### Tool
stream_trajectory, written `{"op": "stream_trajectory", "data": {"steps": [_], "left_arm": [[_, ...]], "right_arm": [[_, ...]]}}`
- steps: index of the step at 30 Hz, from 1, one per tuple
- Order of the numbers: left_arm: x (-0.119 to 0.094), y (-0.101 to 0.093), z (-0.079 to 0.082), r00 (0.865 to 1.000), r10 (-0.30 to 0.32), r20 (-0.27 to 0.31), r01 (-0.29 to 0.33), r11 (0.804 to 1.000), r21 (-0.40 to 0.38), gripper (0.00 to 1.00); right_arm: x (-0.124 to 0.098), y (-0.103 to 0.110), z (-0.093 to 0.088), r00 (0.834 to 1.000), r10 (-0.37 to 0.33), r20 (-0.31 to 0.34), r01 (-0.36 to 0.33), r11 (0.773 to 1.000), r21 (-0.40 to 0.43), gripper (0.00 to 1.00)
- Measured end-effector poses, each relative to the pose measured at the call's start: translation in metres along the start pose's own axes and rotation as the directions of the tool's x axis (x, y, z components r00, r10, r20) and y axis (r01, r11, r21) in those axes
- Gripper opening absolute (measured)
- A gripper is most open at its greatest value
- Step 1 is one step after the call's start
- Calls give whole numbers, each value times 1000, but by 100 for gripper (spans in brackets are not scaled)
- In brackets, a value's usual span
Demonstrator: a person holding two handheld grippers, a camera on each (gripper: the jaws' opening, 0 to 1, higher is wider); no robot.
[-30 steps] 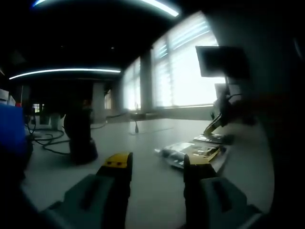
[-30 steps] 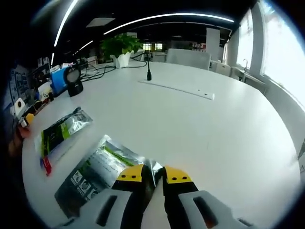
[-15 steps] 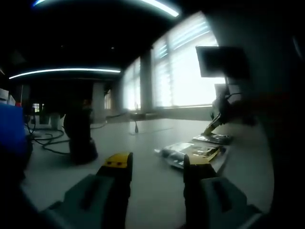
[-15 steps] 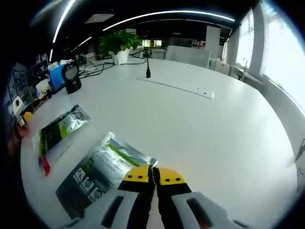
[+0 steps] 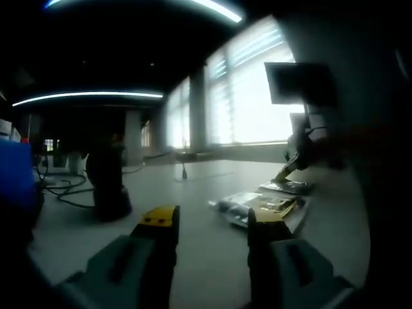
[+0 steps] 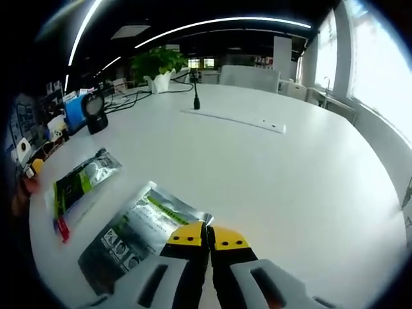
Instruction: Clip sheet goods on table flip sheet goods clip sheet goods scan sheet goods put sheet goods back to table
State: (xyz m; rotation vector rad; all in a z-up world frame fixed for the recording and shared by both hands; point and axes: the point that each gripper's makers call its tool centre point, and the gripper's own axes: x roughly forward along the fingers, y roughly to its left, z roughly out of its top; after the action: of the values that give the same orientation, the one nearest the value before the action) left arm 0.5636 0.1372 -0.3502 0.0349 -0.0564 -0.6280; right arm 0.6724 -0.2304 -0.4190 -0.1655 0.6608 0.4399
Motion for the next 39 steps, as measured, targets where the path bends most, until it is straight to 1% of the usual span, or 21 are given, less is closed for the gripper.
{"op": "stream_trajectory", "data": {"steps": [1,2,3,5,7,8,9,11,13,14,15,20,22,25,29,32,35,37,39], "left_arm": [[0,0,0,1000,0,0,0,1000,0,35],[0,0,0,1000,-1,0,1,1000,0,35],[0,0,0,1000,-1,0,1,1000,-2,35],[0,0,0,1000,0,0,0,1000,-2,35],[0,0,0,1000,0,0,0,1000,-3,34],[0,0,0,1000,0,0,0,1000,-3,34],[0,0,0,1000,1,0,-1,1000,-3,34],[0,1,0,1000,3,1,-3,1000,-5,34],[0,1,0,1000,5,2,-5,1000,-7,34],[0,1,0,1000,5,2,-5,1000,-7,34],[-1,1,0,1000,6,1,-6,1000,-5,34],[-1,2,1,1000,7,5,-7,1000,-6,34],[-1,2,1,1000,6,7,-6,1000,-7,34],[-1,1,1,1000,4,7,-4,1000,-6,34],[-1,1,2,1000,3,8,-3,1000,-4,34],[-1,1,2,1000,3,8,-3,1000,-2,34],[-2,1,3,1000,5,11,-5,1000,-3,34],[-2,1,3,1000,7,12,-6,1000,-4,34],[-2,1,3,1000,6,13,-6,1000,-5,34]], "right_arm": [[1,-1,1,1000,-5,2,5,1000,0,0],[1,-3,2,1000,-9,6,9,1000,22,0],[0,-2,3,1000,1,12,-1,1000,30,0],[-1,-1,10,999,13,50,-15,999,45,0],[-4,-1,13,998,16,64,-18,999,36,0],[-6,-1,17,996,21,81,-23,999,34,0],[-8,0,22,994,33,102,-35,999,21,0],[-13,2,28,991,51,120,-58,997,48,0],[-19,1,37,985,70,159,-82,994,72,0],[-21,0,39,984,73,164,-86,993,78,0],[-23,7,43,982,75,175,-90,993,78,0],[-37,11,54,974,80,211,-103,990,97,0],[-44,17,59,970,87,229,-114,988,105,0],[-58,30,72,953,111,283,-152,980,129,0],[-73,45,88,939,121,323,-174,974,142,0],[-80,57,98,934,127,335,-179,975,130,0],[-85,63,108,928,132,349,-180,978,109,0],[-87,66,112,923,136,360,-185,977,107,0],[-90,68,118,920,131,369,-188,974,123,0]]}}
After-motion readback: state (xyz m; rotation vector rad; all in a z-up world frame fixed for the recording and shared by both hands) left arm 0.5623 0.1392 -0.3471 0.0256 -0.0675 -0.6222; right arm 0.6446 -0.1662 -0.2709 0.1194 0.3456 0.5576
